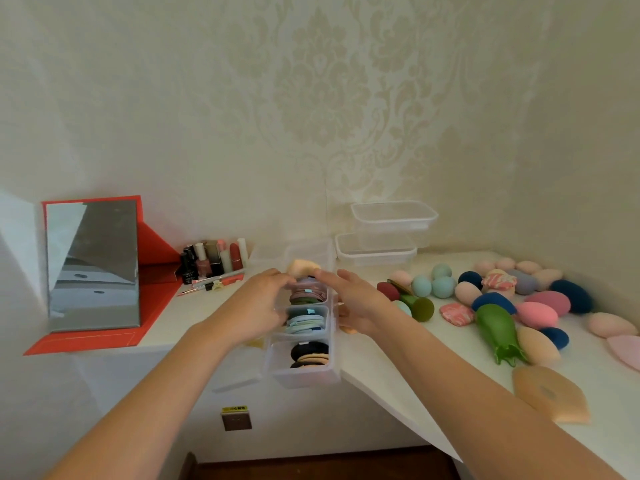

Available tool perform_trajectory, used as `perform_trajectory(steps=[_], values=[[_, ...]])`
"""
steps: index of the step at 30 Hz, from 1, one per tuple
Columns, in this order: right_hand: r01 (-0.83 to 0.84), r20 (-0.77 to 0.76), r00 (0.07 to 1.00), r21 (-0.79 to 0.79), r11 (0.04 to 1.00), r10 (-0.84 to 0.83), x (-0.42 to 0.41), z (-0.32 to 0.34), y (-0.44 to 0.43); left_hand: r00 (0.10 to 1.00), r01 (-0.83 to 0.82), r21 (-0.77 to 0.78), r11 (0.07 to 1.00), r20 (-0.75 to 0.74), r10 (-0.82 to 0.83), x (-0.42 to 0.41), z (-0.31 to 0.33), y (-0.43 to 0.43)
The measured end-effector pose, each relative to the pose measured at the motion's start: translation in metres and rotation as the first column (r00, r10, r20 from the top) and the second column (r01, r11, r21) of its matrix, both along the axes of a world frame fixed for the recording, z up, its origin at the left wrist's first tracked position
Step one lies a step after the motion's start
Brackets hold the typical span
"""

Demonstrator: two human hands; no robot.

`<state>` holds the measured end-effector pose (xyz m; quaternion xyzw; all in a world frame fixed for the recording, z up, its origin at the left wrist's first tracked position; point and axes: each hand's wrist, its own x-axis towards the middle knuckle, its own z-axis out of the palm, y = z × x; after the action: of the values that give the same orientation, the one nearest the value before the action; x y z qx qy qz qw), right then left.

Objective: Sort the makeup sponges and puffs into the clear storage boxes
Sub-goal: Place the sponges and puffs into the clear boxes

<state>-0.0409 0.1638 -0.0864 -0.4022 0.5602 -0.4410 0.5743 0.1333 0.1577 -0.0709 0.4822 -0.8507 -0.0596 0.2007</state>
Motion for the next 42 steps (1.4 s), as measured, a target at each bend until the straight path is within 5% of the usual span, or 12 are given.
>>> perform_trajectory(steps=[4,12,20,22,24,26,28,32,36,38,40,42], values=[[0.079,-0.016,0.997,-0.077,0.994,-0.08,0.003,-0.003,-0.002,1.0,0.006,0.031,0.999,-0.004,-0.006,0.0,-0.005,-0.002],[0.155,-0.047,0.986,-0.079,0.985,-0.159,-0.001,0.004,-0.017,0.962,0.036,0.08,0.996,-0.272,-0.013,0.01,0.007,-0.001],[0.276,0.167,0.954,-0.159,0.948,-0.249,-0.003,0.045,-0.037,0.757,-0.359,-0.181,0.916,-0.631,0.172,0.04,0.052,0.021],[0.306,0.21,0.94,-0.178,0.935,-0.268,-0.003,0.059,-0.042,0.71,-0.396,-0.025,0.918,-0.642,0.289,0.046,0.06,0.031],[0.323,0.255,0.928,-0.186,0.928,-0.272,0.001,0.071,-0.046,0.696,-0.352,0.304,0.885,-0.547,0.465,0.046,0.062,0.037],[0.307,0.277,0.927,-0.181,0.934,-0.251,0.011,0.076,-0.047,0.675,-0.153,0.644,0.749,-0.486,0.555,0.045,0.062,0.039],[0.265,0.238,0.946,-0.187,0.946,-0.218,0.025,0.076,-0.043,0.561,0.118,0.745,0.657,-0.596,0.575,0.046,0.059,0.034],[0.158,0.209,0.97,-0.16,0.974,-0.123,0.05,0.059,-0.037,0.088,0.349,0.596,0.723,-0.789,0.608,0.051,0.052,0.026],[-0.014,0.002,1.0,-0.323,0.946,0.015,0.053,0.034,-0.036,-0.021,0.308,0.534,0.788,-0.824,0.566,0.068,0.054,0.026],[-0.127,-0.496,0.861,-0.431,0.893,-0.117,0.05,0.019,-0.043,-0.021,0.29,0.516,0.806,-0.839,0.544,0.08,0.059,0.028],[-0.393,-0.888,0.437,-0.33,0.858,-0.141,0.053,0.001,-0.05,0.007,0.245,0.528,0.813,-0.839,0.543,0.088,0.063,0.031],[-0.518,-0.988,0.139,-0.128,0.846,-0.064,0.059,-0.017,-0.058,0.04,0.207,0.548,0.811,-0.833,0.552,0.094,0.061,0.033]])
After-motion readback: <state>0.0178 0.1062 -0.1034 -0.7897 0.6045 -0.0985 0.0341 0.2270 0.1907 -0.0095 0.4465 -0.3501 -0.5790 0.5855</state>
